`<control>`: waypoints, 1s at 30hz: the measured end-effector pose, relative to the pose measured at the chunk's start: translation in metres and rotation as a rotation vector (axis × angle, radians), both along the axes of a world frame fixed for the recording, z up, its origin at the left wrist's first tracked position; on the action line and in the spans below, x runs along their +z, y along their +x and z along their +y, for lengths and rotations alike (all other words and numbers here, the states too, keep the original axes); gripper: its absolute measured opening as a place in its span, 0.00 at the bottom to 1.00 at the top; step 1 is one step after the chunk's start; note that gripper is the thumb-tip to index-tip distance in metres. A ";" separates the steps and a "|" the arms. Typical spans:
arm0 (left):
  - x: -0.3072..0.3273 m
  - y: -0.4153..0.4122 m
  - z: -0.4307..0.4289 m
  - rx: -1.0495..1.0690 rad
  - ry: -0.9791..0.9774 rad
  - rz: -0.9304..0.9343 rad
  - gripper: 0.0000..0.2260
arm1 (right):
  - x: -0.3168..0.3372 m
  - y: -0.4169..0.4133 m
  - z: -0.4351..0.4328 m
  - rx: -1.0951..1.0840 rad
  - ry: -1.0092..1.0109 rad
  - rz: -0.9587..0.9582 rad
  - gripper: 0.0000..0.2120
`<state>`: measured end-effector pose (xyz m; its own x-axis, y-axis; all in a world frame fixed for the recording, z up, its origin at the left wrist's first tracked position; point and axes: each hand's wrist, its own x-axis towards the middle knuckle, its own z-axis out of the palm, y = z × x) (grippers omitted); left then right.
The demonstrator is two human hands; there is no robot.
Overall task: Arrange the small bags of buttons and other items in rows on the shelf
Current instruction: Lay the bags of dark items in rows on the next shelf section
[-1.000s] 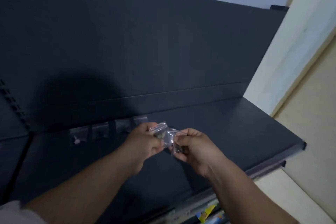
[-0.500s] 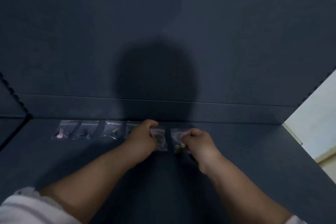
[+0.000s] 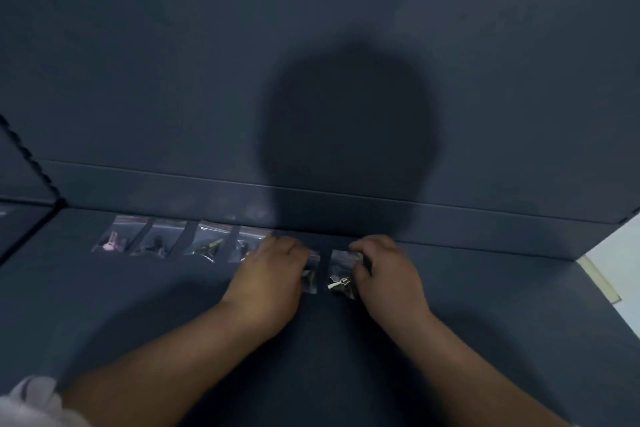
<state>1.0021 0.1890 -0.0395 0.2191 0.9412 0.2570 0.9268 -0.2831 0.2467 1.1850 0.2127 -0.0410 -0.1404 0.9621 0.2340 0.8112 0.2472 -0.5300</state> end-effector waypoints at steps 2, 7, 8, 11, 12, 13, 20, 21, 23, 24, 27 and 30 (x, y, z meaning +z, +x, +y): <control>-0.008 -0.001 0.001 -0.071 -0.006 0.071 0.19 | -0.009 0.000 -0.005 0.130 0.038 -0.098 0.09; -0.020 -0.004 0.004 -0.128 -0.032 0.169 0.15 | -0.027 -0.004 -0.007 0.184 0.094 -0.186 0.05; -0.022 -0.006 0.004 -0.124 -0.039 0.170 0.17 | -0.028 -0.005 -0.005 0.195 0.100 -0.182 0.05; -0.024 -0.010 0.012 -0.121 -0.028 0.167 0.19 | -0.028 -0.009 0.001 0.220 0.119 -0.173 0.07; -0.023 -0.011 0.014 -0.116 -0.021 0.171 0.18 | -0.027 -0.010 0.004 0.224 0.127 -0.174 0.08; -0.023 -0.013 0.016 -0.113 -0.019 0.178 0.18 | -0.027 -0.012 0.007 0.228 0.126 -0.177 0.08; -0.023 -0.017 0.027 -0.111 -0.031 0.197 0.17 | -0.025 -0.017 0.022 0.266 0.112 -0.202 0.10; -0.022 -0.017 0.028 -0.110 -0.027 0.204 0.18 | -0.025 -0.017 0.022 0.268 0.115 -0.203 0.10; -0.023 -0.017 0.029 -0.104 -0.015 0.216 0.19 | -0.025 -0.017 0.023 0.273 0.120 -0.204 0.09; -0.024 -0.017 0.028 -0.101 -0.018 0.215 0.19 | -0.025 -0.016 0.023 0.276 0.121 -0.205 0.09; -0.023 -0.016 0.028 -0.090 -0.009 0.194 0.16 | -0.025 -0.013 0.023 0.284 0.123 -0.209 0.09; -0.024 -0.016 0.029 -0.097 0.004 0.172 0.16 | -0.025 -0.012 0.022 0.282 0.148 -0.216 0.08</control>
<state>0.9862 0.2177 -0.0634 0.3501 0.9125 0.2115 0.9234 -0.3742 0.0858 1.1727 0.2350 -0.0665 -0.4555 0.8370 0.3033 0.7897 0.5372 -0.2963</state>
